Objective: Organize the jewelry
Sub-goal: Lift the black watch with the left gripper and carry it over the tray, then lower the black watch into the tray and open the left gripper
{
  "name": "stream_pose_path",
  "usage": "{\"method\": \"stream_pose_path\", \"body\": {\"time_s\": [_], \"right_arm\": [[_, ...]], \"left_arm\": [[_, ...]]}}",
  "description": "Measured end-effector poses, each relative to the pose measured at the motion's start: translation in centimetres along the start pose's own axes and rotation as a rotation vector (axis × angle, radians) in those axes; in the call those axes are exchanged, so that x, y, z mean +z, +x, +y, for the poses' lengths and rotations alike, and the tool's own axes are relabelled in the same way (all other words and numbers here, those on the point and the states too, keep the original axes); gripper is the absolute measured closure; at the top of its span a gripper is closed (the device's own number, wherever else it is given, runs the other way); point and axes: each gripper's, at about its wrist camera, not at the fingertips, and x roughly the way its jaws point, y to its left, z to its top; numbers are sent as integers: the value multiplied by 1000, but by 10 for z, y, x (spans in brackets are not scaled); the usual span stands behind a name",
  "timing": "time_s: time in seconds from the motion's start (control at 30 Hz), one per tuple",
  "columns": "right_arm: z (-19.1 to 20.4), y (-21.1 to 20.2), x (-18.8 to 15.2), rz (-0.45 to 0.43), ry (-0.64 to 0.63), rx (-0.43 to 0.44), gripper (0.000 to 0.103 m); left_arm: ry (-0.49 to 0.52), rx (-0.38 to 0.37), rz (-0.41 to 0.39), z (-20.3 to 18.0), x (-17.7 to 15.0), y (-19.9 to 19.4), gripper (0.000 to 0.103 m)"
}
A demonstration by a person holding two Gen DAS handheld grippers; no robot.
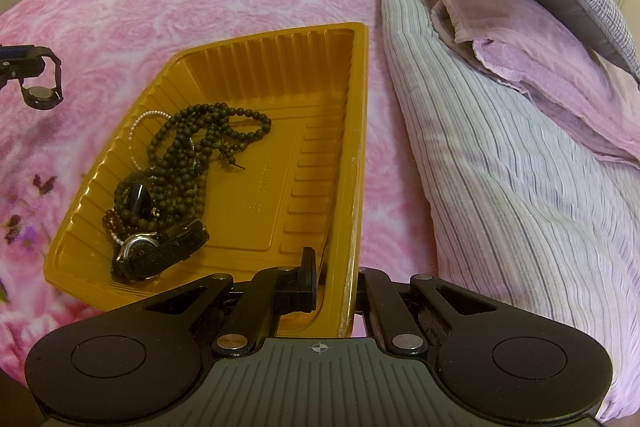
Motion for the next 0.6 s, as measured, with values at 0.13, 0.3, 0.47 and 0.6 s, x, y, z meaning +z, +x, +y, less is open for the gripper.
{"method": "stream_pose_path", "body": {"time_s": [0.13, 0.3, 0.47, 0.6], "right_arm": [[0, -1, 0, 0, 1, 1, 98], [0, -1, 0, 0, 3, 2, 98], [1, -2, 0, 1, 4, 4, 98], [0, -2, 0, -1, 6, 7, 98]], "left_arm": [[-4, -17, 1, -2, 4, -3, 84], [-16, -63, -4, -8, 12, -10, 84], [-30, -146, -36, -18, 32, -22, 84], [-37, -223, -59, -33, 50, -25, 84]]}}
